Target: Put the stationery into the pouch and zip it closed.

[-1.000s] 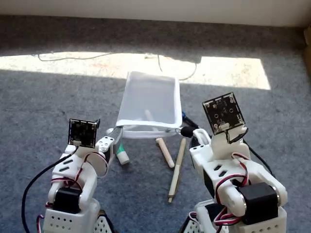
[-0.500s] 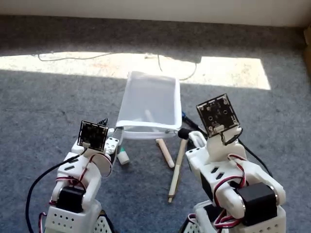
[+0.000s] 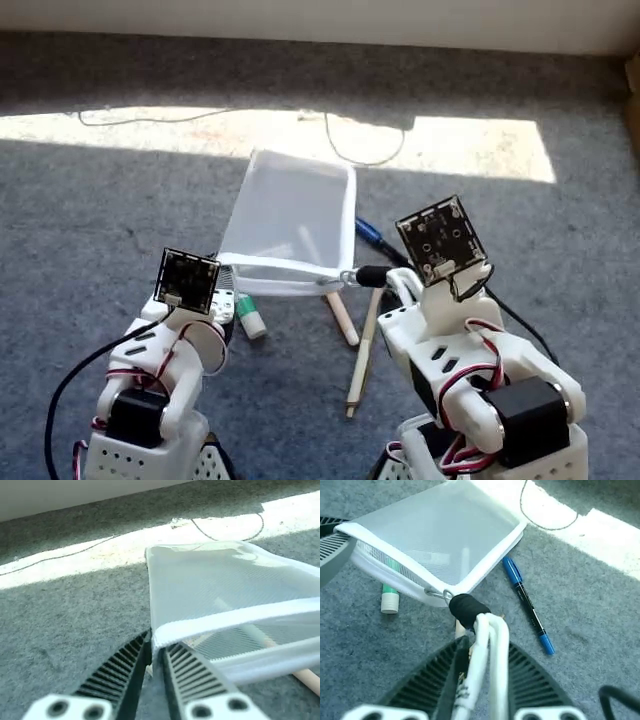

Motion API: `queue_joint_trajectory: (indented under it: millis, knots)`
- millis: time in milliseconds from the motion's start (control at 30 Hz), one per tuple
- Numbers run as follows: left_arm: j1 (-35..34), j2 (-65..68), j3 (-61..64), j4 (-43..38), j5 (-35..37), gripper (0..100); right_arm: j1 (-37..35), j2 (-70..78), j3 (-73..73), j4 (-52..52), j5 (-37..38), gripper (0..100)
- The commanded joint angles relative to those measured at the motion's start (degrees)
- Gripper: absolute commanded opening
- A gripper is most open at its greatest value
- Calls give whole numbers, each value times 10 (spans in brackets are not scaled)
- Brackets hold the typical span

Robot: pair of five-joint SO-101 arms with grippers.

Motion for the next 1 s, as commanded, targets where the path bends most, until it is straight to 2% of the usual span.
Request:
queue_joint_trajectory:
  millis: [0,167,333,533,833,967]
  knots:
    - [5,-4,-62,27,-4,7,-3,-8,-36,7,-4,192]
    - [5,-3,-102,64,-4,7,-1,-6,-36,8,-3,193]
    - [4,-3,-145,93,-3,7,50,-4,-36,5,1,193]
    - [4,-2,-177,102,9,7,62,-4,-31,-1,35,193]
    - [6,6,-233,142,31,7,63,-3,64,-78,33,193]
    - [5,87,-265,140,31,7,63,-3,102,-112,32,193]
